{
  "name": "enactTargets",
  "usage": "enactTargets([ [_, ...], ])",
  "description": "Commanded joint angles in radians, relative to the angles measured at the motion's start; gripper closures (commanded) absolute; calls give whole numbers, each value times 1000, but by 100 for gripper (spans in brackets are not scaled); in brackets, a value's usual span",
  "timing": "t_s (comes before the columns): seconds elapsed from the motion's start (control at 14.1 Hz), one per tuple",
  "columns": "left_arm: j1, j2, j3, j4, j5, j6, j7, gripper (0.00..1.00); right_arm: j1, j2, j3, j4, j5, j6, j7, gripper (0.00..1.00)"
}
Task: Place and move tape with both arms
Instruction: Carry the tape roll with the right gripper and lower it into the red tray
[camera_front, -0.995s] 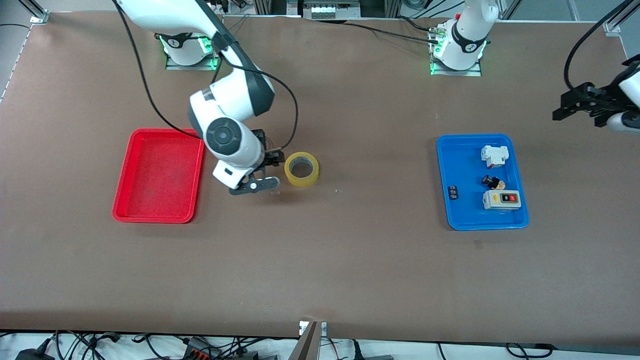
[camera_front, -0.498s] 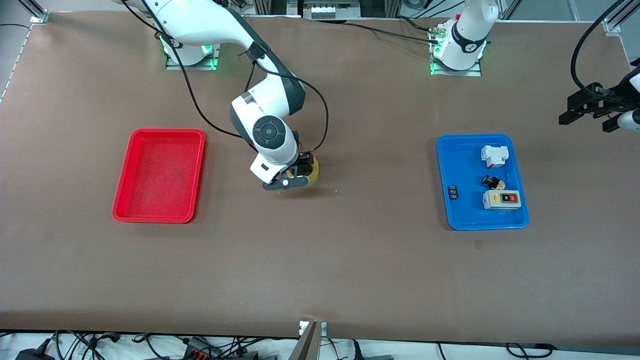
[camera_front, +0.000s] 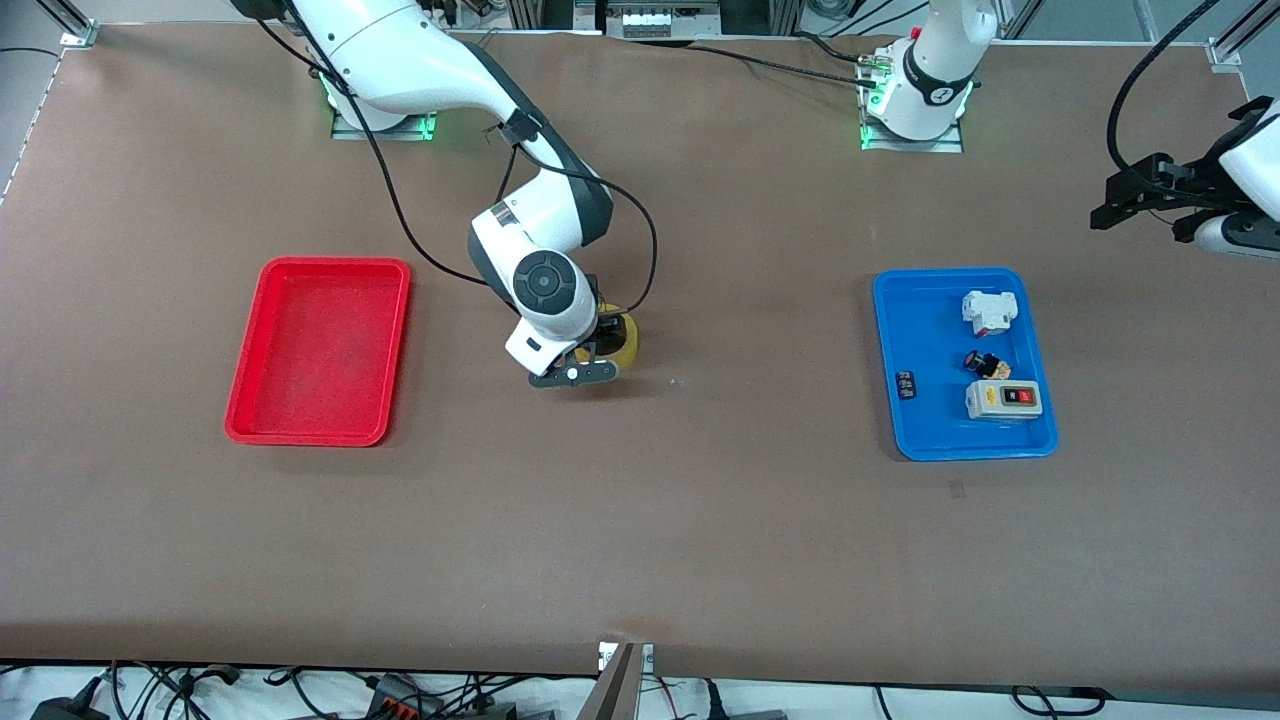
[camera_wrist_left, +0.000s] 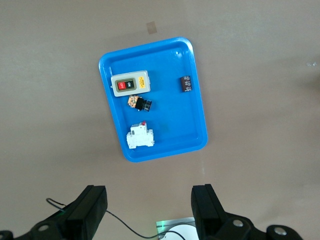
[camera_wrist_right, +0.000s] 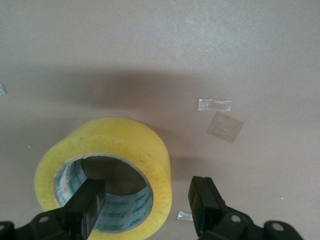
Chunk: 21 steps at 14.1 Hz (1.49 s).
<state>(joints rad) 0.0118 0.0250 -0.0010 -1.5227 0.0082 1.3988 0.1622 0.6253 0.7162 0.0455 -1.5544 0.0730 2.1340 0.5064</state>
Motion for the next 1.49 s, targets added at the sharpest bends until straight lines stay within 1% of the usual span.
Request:
enactTargets([
  [0.0, -3, 6, 12, 21, -28, -21, -10, 0, 2, 20, -3, 20, -12, -11, 17, 10],
  [0.07, 0, 6, 10, 21, -42, -21, -12, 0, 4, 23, -3, 20, -9, -11, 18, 19],
  [0.21, 0, 4, 12, 21, -40, 0, -12, 0, 2, 29, -3, 22, -6, -8, 17, 33],
  [0.28, 2, 4, 12, 21, -40, 21, -15, 0, -1, 29, -3, 22, -2, -9, 15, 48],
  [0.43, 2, 7, 12, 19, -40, 37, -99, 0, -3, 23, -3, 24, -1, -14, 15, 79],
  [0.57, 2, 7, 13, 12, -34, 66, -125, 0, -4, 17, -9, 27, -1, -17, 12, 99],
  [0.71, 5, 9, 13, 9, -34, 104, -127, 0, -48, -41, -12, 34, -1, -75, 14, 100],
  [0.85, 11, 10, 13, 7, -36, 108, -127, 0, -119, -108, -12, 54, -8, -159, 4, 100],
  [0.92, 11, 10, 12, 7, -36, 108, -127, 0, -169, -141, -12, 50, -15, -195, 9, 100],
  [1.07, 11, 10, 12, 7, -34, 108, -127, 0, -287, -179, -12, 39, -18, -238, -63, 100],
  [1.21, 11, 10, 12, 6, -34, 108, -127, 0, -405, -211, -10, -7, -16, -298, -141, 100],
  [1.42, 11, 12, 12, -5, -31, 106, -127, 0, -566, -254, -12, -131, -18, -292, -285, 100],
])
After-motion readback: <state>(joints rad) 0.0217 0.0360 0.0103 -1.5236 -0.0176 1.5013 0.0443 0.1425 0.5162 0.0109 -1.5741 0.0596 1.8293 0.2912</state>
